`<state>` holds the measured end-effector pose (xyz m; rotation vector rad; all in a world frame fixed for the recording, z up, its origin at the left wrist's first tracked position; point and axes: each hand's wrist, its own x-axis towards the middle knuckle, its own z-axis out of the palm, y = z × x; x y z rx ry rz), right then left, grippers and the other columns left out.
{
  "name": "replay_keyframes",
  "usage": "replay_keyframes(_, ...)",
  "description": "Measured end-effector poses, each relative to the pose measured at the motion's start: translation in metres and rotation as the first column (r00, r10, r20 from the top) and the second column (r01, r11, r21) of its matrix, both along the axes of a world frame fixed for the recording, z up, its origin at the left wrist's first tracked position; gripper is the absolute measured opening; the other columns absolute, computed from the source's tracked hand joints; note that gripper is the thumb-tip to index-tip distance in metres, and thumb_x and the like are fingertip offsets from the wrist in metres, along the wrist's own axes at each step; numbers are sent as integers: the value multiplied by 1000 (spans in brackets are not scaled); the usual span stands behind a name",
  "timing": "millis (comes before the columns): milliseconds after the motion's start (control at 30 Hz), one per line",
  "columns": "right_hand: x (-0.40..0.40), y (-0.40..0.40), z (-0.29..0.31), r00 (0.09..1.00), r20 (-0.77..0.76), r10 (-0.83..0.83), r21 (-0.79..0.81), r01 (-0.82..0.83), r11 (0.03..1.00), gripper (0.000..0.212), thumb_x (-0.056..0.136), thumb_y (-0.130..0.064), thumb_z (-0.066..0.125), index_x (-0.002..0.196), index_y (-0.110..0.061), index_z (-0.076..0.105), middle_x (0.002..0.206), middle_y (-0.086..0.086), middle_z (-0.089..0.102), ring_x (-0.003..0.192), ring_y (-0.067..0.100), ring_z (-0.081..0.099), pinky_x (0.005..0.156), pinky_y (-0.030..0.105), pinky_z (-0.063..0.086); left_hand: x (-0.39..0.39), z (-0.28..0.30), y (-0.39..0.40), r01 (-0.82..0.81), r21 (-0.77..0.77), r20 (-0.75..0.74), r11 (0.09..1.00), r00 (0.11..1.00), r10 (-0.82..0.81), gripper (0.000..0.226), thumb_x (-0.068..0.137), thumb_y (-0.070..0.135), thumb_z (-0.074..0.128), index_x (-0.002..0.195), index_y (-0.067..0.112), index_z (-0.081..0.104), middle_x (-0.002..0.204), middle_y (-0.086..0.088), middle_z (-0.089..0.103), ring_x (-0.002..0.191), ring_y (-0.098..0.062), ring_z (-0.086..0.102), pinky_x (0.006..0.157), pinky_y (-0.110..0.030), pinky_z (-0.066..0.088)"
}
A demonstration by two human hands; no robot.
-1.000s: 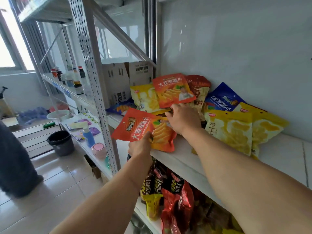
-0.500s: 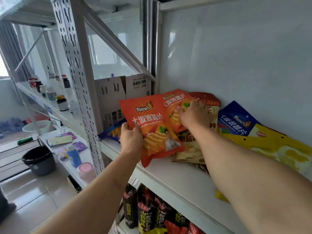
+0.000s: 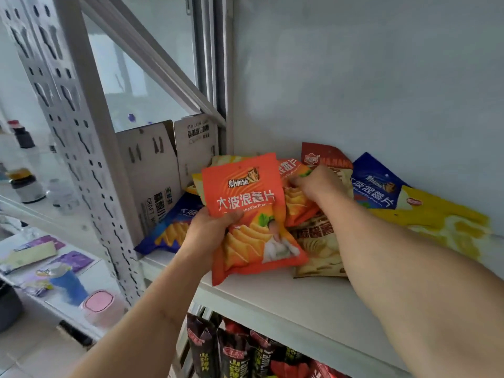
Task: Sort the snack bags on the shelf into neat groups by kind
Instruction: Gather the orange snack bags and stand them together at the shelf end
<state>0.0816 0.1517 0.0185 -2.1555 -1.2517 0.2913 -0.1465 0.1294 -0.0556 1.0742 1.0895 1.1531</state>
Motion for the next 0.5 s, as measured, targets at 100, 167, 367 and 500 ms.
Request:
replay_keyframes(100, 12, -11, 3, 981, -194, -18, 93, 37, 995, 45, 83, -54, 71, 101, -13, 66, 98, 3, 70, 89, 27, 66, 87, 41, 55, 3, 5, -2, 104, 28, 61, 994, 993, -105, 30, 88, 15, 77, 117, 14, 70, 104, -10, 79, 95, -34, 77, 90, -55, 59)
replay_keyframes(167, 24, -23, 5, 943, -334, -4, 180, 68, 981, 28, 84, -46, 74, 90, -19, 70, 90, -1, 72, 82, 24, 69, 79, 39, 58, 10, 11, -9, 162, 38, 107, 986, 980, -165, 30, 91, 9, 73, 120, 11, 68, 107, -14, 78, 97, -35, 76, 89, -55, 60)
replay_keyframes(367, 71, -78, 11, 881, -470, -56, 339, 239, 910, 22, 90, -27, 72, 77, -22, 55, 80, -2, 65, 68, 15, 61, 62, 27, 47, 53, 12, -38, 351, 81, 152, 933, 921, -359, 33, 92, 0, 66, 125, 2, 64, 116, -23, 74, 103, -40, 72, 92, -54, 59)
replay_keyframes(500, 115, -130, 11, 843, -527, -109, 338, 326, 883, 22, 87, -23, 76, 87, -11, 58, 73, 4, 62, 54, 15, 54, 51, 26, 44, 92, 8, -68, 447, 98, 147, 889, 877, -458, 30, 92, 1, 67, 122, 5, 66, 113, -20, 75, 96, -35, 75, 83, -46, 61)
